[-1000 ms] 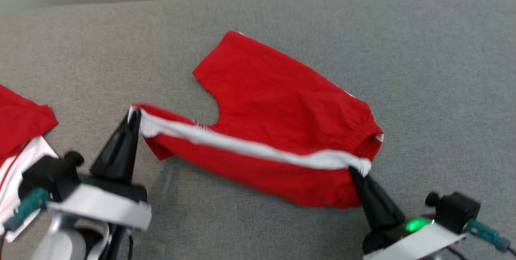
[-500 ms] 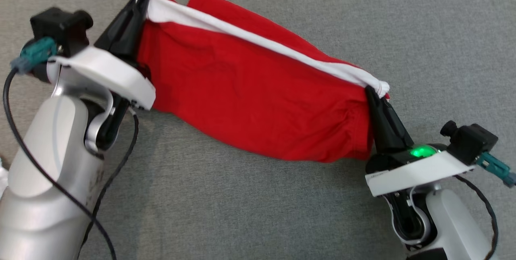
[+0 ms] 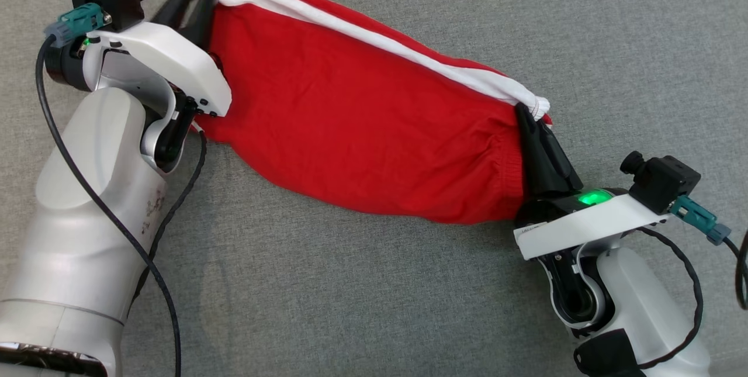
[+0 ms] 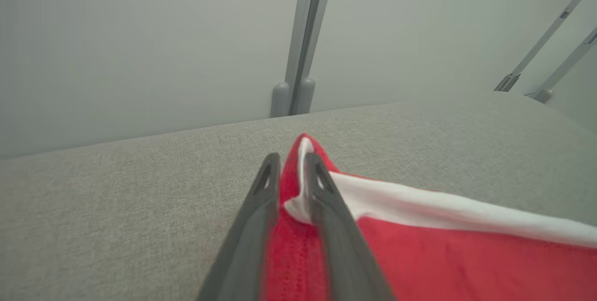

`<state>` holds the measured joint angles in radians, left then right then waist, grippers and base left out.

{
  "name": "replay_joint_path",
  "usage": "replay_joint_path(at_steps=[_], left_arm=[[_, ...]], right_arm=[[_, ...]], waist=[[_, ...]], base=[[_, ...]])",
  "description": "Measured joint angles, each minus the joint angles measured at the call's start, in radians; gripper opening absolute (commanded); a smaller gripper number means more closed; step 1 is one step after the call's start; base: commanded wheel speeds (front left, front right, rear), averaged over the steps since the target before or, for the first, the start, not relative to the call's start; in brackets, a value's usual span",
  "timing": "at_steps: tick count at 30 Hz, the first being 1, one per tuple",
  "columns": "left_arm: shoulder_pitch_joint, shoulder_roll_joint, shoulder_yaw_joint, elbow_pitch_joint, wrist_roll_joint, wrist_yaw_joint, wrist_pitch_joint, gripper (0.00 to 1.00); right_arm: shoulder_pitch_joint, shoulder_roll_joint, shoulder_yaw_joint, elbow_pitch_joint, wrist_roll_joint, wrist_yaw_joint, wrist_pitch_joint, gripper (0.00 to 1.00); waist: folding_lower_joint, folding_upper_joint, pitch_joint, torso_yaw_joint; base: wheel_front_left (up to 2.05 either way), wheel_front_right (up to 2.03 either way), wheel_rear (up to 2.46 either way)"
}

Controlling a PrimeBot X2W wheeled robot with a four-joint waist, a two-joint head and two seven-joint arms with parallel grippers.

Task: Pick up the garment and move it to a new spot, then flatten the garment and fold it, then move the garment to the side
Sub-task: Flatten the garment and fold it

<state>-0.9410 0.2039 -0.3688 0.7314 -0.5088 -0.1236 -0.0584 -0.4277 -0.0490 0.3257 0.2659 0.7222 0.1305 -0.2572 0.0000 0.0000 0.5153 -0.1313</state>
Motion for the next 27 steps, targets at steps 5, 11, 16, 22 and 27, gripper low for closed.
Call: replay_joint_path(at_steps=[5,11,16,22,27], left_arm=[[-0.015,-0.005,-0.025,0.045,-0.01,-0.003,-0.116,1.0],[0.045,0.012,-0.028,0.011,-0.011,-0.007,-0.193,1.0],[0.191,0.038,0.06,-0.2,0.039,0.05,-0.202,1.0],[0.392,0.057,0.119,-0.389,0.087,0.091,-0.202,1.0],[0.512,0.068,0.122,-0.467,0.105,0.114,-0.202,1.0]], right_arm=[[0.003,0.0,-0.002,0.011,-0.052,0.0,-0.003,1.0],[0.044,0.002,-0.061,-0.02,-0.219,0.0,-0.004,1.0],[0.1,0.0,-0.156,-0.09,-0.386,0.0,-0.007,1.0],[0.154,0.001,-0.226,-0.167,-0.454,0.0,0.011,1.0],[0.211,0.001,-0.286,-0.225,-0.475,0.0,0.04,1.0]], waist=[[0.0,0.0,-0.01,0.008],[0.0,0.0,-0.04,0.023],[0.0,0.0,-0.075,0.043],[0.0,0.0,-0.112,0.056],[0.0,0.0,-0.137,0.064]], base=[[0.0,0.0,0.0],[0.0,0.0,0.0],[0.0,0.0,0.0],[0.0,0.0,0.0],[0.0,0.0,0.0]])
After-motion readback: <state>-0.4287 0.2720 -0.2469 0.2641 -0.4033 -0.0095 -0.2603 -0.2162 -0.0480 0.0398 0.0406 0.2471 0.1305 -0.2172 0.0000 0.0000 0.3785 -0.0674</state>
